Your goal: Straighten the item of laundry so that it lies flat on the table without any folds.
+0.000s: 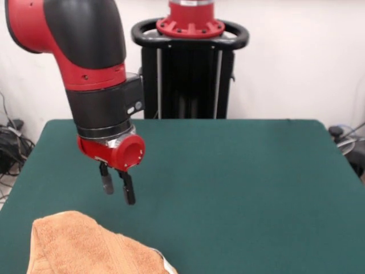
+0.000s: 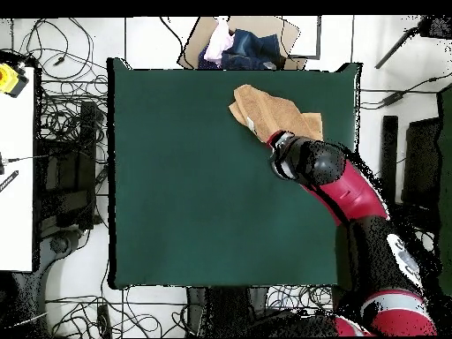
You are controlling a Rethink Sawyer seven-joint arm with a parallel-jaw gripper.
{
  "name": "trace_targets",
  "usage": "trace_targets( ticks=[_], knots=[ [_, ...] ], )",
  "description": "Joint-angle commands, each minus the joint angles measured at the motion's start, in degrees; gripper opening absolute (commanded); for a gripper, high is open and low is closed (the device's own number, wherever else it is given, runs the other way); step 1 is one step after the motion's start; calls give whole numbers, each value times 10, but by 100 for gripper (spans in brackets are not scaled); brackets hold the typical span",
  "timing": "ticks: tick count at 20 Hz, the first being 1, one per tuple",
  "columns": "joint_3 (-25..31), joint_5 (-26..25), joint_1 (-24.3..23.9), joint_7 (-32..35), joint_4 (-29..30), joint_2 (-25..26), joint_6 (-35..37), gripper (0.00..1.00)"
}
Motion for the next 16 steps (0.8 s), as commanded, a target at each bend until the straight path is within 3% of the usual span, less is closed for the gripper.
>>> trace_targets(
  ticks=[1, 8, 16],
  knots=[
    [67, -39, -14, -13, 62, -3, 53, 100],
    [89, -52, -35, -5, 63, 15, 36, 100],
    [67, -104, -68, -38, 34, 25, 50, 100]
  ],
)
